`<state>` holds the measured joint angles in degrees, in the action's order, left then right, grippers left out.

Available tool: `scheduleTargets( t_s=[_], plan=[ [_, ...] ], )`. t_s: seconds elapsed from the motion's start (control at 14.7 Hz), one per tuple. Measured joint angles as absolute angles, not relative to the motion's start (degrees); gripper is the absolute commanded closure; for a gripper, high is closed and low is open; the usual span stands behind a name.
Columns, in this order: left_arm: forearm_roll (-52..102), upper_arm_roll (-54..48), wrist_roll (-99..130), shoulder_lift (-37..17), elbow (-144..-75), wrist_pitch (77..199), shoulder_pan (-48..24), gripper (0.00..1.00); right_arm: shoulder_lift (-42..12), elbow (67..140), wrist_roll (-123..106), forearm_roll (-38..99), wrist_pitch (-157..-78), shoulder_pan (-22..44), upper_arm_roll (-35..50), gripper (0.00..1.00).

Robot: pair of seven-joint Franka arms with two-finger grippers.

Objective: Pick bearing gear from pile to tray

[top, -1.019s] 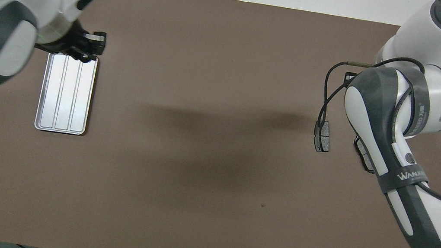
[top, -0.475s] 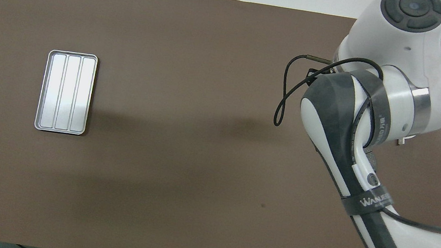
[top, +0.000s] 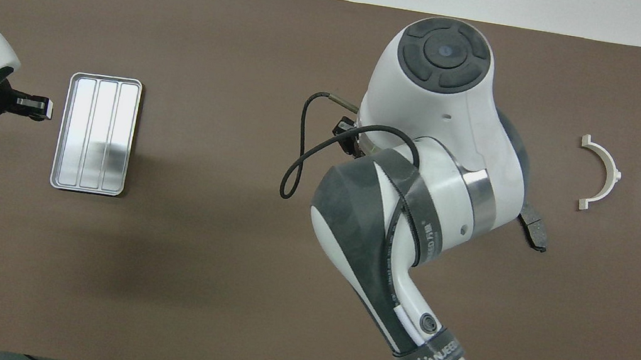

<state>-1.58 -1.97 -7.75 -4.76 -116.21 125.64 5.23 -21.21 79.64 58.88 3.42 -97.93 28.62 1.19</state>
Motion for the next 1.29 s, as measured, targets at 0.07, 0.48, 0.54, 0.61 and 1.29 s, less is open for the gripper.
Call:
scheduleTargets(
  t_s=[0.07,0.48,0.54,0.61,1.29],
  plan=[
    [-1.57,-1.95,-7.69,-4.63,-117.61,126.36,4.92,1.00,-21.45,79.85,60.64,3.42,-99.34,29.85,1.21,1.00],
    [-1.56,-2.04,-5.58,-4.41,-124.12,132.08,2.89,1.00,-24.88,83.25,64.22,3.42,-111.26,33.22,1.22,1.00],
    [-1.56,-2.03,-5.44,-4.41,-124.68,132.44,2.84,1.00,-25.33,83.99,64.22,3.42,-112.80,33.35,1.22,1.00],
    [-1.56,-2.02,-5.32,-4.42,-125.18,132.88,2.82,1.00,-25.89,84.60,64.25,3.42,-114.05,33.59,1.22,1.00],
    [-1.56,-2.01,-3.61,-5.82,-128.84,137.75,1.67,1.00,-34.46,85.70,66.94,0.76,-122.73,36.66,1.19,1.00]
  ],
)
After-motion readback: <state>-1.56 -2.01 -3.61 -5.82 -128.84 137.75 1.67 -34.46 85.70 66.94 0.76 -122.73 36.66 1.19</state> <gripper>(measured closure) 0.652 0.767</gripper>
